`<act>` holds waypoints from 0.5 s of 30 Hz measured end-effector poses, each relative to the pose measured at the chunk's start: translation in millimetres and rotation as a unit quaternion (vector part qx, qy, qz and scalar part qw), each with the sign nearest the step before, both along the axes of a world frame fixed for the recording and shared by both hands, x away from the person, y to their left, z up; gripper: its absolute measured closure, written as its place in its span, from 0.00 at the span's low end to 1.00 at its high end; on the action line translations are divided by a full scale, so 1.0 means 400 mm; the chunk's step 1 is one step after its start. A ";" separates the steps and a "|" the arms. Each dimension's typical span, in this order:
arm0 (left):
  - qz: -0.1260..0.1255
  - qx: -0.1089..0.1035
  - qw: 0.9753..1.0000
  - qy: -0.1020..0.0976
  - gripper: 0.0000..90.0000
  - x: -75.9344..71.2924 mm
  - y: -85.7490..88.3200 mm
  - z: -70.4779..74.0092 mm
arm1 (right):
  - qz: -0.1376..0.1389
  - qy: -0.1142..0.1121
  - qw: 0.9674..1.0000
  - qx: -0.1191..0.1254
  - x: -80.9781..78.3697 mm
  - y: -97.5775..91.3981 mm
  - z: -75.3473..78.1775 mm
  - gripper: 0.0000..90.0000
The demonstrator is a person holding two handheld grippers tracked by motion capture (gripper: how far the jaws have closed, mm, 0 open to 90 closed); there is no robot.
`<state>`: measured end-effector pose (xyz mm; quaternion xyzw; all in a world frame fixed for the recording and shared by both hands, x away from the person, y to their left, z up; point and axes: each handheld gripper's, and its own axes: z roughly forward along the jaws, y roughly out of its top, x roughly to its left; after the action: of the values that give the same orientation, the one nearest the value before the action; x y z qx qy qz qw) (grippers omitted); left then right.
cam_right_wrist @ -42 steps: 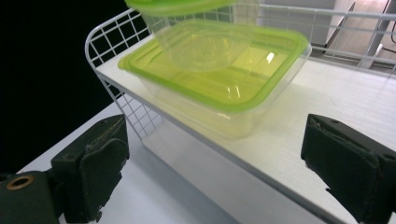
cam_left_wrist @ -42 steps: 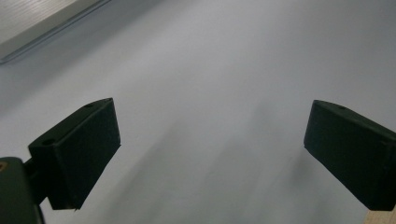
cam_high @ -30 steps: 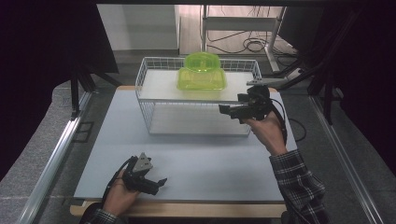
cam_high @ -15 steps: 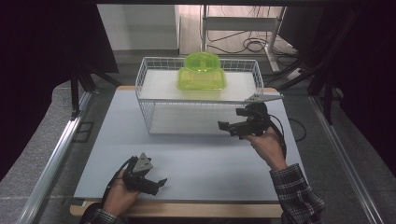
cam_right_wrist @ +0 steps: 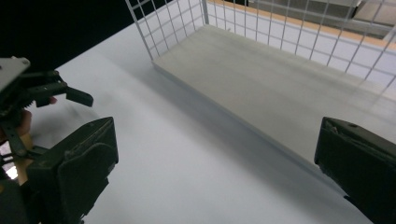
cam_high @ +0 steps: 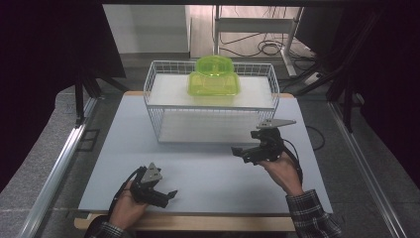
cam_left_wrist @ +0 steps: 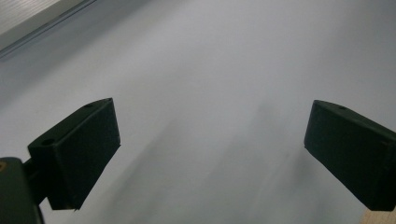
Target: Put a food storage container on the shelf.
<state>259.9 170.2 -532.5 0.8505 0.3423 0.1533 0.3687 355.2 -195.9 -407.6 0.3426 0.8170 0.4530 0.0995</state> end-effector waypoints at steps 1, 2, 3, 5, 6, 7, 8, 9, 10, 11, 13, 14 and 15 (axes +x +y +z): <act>0.000 0.000 1.000 0.000 0.04 0.000 0.000 0.000 | -0.002 0.001 1.000 0.001 -0.003 -0.003 -0.008 0.00; 0.000 0.001 1.000 0.000 0.04 0.000 0.000 0.000 | -0.003 0.002 1.000 0.001 -0.005 -0.006 -0.015 0.00; 0.000 0.001 1.000 0.000 0.04 0.000 0.000 0.000 | -0.006 0.003 1.000 0.000 -0.008 -0.010 -0.024 0.00; -0.001 0.001 1.000 -0.001 0.04 -0.001 0.000 0.000 | -0.011 0.002 1.000 -0.002 -0.013 -0.015 -0.036 0.00; -0.001 0.001 1.000 -0.002 0.04 -0.001 0.000 0.000 | -0.013 0.002 1.000 -0.004 -0.014 -0.019 -0.044 0.00; -0.001 0.002 1.000 -0.003 0.04 -0.001 -0.001 0.000 | -0.014 0.001 1.000 -0.005 -0.016 -0.023 -0.051 0.00; -0.001 0.002 1.000 -0.003 0.04 -0.001 -0.001 0.000 | -0.017 0.002 1.000 -0.006 -0.019 -0.027 -0.060 0.00; -0.001 0.002 1.000 -0.002 0.04 -0.001 -0.001 0.000 | -0.019 0.001 1.000 -0.007 -0.020 -0.030 -0.065 0.00; -0.001 0.002 1.000 -0.002 0.04 -0.001 -0.001 -0.001 | -0.021 -0.001 1.000 -0.007 -0.022 -0.035 -0.071 0.00; -0.001 0.003 1.000 -0.002 0.04 -0.001 -0.001 -0.001 | -0.025 -0.001 1.000 -0.006 -0.025 -0.039 -0.078 0.00; -0.002 0.003 1.000 -0.003 0.04 -0.001 -0.001 -0.001 | -0.030 0.001 1.000 -0.004 -0.029 -0.048 -0.090 0.00; -0.002 0.004 1.000 -0.003 0.04 -0.001 -0.002 -0.001 | -0.033 0.002 0.999 -0.004 -0.033 -0.053 -0.097 0.00; -0.003 0.004 1.000 -0.003 0.04 -0.001 -0.002 -0.001 | -0.033 0.000 0.999 -0.006 -0.035 -0.055 -0.102 0.00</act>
<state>259.5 169.6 -532.7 0.8525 0.3384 0.1558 0.3667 341.3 -217.8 -448.4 0.3690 0.8080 0.4443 0.1164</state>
